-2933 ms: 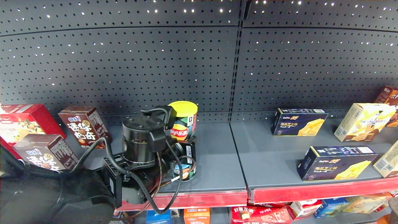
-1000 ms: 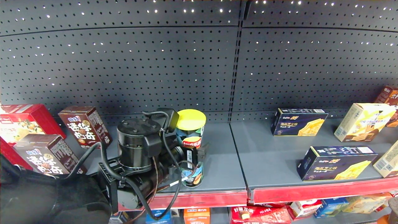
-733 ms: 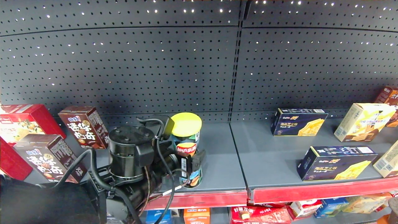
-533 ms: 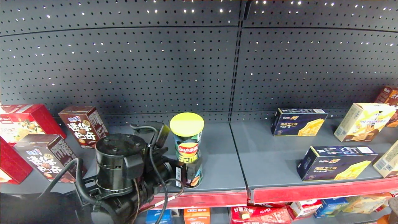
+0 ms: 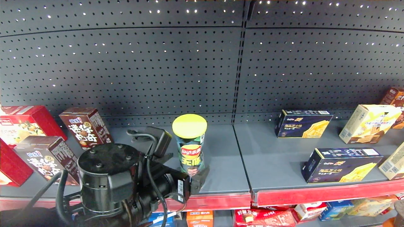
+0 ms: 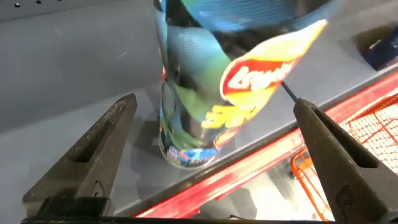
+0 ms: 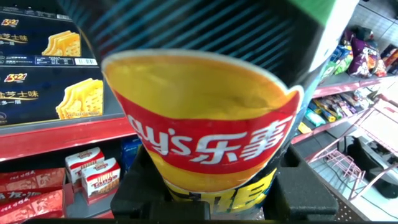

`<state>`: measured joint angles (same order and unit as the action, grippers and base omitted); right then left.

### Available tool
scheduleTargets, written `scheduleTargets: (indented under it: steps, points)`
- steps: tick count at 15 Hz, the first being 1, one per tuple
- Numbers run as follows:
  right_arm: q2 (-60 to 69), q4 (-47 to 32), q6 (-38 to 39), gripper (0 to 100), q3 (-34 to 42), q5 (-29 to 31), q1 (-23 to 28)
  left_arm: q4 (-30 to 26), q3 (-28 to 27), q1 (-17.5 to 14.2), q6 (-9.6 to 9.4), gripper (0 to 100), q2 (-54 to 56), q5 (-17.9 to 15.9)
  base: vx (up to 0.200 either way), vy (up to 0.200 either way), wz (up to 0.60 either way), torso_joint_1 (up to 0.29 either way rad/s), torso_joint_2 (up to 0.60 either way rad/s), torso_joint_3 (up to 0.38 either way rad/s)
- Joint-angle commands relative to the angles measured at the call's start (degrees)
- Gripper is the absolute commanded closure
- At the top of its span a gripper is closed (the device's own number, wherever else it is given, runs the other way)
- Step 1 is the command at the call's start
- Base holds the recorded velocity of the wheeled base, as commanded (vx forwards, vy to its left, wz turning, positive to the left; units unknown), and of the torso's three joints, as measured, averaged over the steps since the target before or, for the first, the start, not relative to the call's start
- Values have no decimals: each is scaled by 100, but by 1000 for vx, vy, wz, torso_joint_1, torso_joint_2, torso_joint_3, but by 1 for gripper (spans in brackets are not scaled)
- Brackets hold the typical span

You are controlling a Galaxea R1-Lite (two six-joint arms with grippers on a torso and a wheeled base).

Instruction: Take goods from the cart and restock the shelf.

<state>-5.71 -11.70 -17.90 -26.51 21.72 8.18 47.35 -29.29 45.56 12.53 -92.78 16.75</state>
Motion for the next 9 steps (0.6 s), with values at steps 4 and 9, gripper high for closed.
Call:
scheduleTargets:
  steps: [4,9]
  points:
    - [-10,1,-3,100,24,-19,-1,-6,556,-73,-216,0,964,-23,0,0,0,0,0,0]
    - [-194,-7,14,100,-143,-37,-27,2,609,-996,-524,0,1649,-31,0,0,0,0,0,0]
